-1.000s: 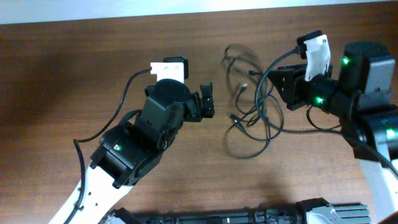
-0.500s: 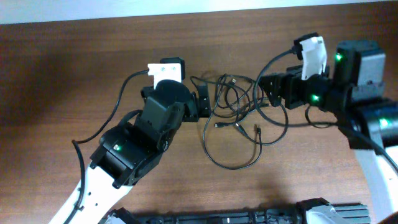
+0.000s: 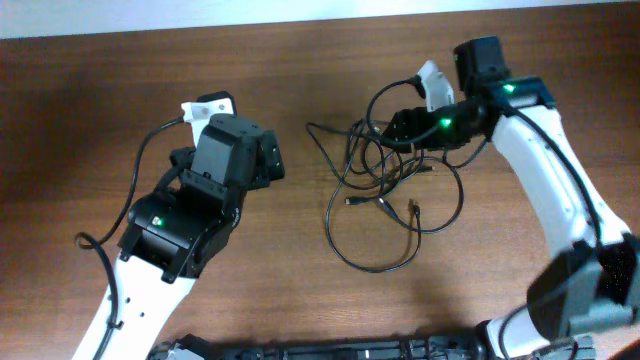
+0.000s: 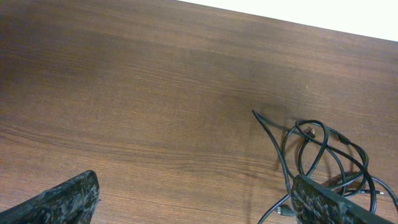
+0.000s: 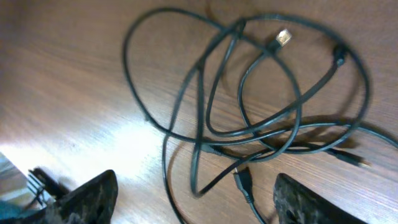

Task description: Untangle cables

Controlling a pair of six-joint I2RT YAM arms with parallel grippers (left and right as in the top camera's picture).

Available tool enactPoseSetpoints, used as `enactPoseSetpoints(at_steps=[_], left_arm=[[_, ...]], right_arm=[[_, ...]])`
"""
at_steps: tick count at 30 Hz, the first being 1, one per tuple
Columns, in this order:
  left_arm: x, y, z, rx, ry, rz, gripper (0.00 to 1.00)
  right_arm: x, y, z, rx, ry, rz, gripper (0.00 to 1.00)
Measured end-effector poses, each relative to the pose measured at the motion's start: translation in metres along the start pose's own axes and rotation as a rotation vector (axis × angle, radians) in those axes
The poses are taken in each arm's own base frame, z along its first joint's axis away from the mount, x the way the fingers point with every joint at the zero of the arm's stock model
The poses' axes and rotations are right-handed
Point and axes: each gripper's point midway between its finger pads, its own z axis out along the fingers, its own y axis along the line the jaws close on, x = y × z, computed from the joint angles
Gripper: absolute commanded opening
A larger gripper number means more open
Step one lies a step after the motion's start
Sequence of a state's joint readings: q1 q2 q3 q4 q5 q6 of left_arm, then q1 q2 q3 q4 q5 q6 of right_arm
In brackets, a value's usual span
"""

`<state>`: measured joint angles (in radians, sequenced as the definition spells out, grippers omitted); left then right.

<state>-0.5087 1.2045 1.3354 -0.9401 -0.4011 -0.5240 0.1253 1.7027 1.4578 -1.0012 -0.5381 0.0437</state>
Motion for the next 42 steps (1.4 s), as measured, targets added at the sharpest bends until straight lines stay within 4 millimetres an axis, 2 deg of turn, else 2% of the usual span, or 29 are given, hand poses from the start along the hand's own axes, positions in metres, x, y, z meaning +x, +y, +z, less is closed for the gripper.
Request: enactPoseSetpoints(at_steps=[1,3,4,9,13,18,21,24,28,30,31,33,36,39,42], left_arm=[[0.000,0.000,0.000,0.000,0.000,0.000,0.99],[0.000,0.000,0.000,-0.001,0.002,0.001,0.99],[0.001,0.000,0.000,-0.001,0.002,0.001,0.99],[0.001,0.000,0.000,-0.001,0.002,0.001,0.99],[0.001,0.000,0.000,-0.001,0.002,0.001,0.99],[0.001,0.000,0.000,-0.001,0.002,0.001,0.99],[0.001,0.000,0.000,-0.001,0.002,0.001,0.99],[0.001,0.000,0.000,-0.001,0.002,0.001,0.99],[0.001,0.000,0.000,-0.001,0.002,0.001,0.99],[0.001,0.000,0.000,-0.001,0.002,0.001,0.99],[0.001,0.000,0.000,-0.001,0.002,0.001,0.99],[0.001,0.000,0.000,-0.001,0.002,0.001,0.99],[0.001,0.000,0.000,-0.001,0.002,0.001,0.99],[0.001,0.000,0.000,-0.001,0.002,0.001,0.99],[0.001,0.000,0.000,-0.001,0.002,0.001,0.99]], right_arm=[[0.001,-0.002,0.016,-0.009,0.032,0.003,0.77],[0.001,0.000,0.032,-0.016,0.055,-0.011,0.77],[0.002,0.004,0.042,-0.025,0.071,-0.025,0.73],[0.012,0.020,0.081,-0.036,0.136,-0.085,0.04],[0.020,0.017,0.093,-0.023,0.177,-0.077,0.04],[0.039,0.010,0.077,0.007,0.272,0.001,0.04],[0.031,0.011,0.048,0.055,0.260,0.010,0.04],[0.008,0.031,0.005,0.083,0.147,-0.051,0.04],[-0.030,0.074,-0.079,0.108,-0.116,-0.176,0.04],[-0.042,0.099,-0.133,0.126,-0.277,-0.243,0.04],[-0.044,0.108,-0.154,0.132,-0.339,-0.267,0.04],[-0.045,0.133,-0.212,0.150,-0.509,-0.327,0.04],[-0.039,0.157,-0.266,0.153,-0.676,-0.381,0.04],[-0.029,0.171,-0.305,0.159,-0.800,-0.416,0.04],[-0.016,0.172,-0.327,0.193,-0.860,-0.414,0.04]])
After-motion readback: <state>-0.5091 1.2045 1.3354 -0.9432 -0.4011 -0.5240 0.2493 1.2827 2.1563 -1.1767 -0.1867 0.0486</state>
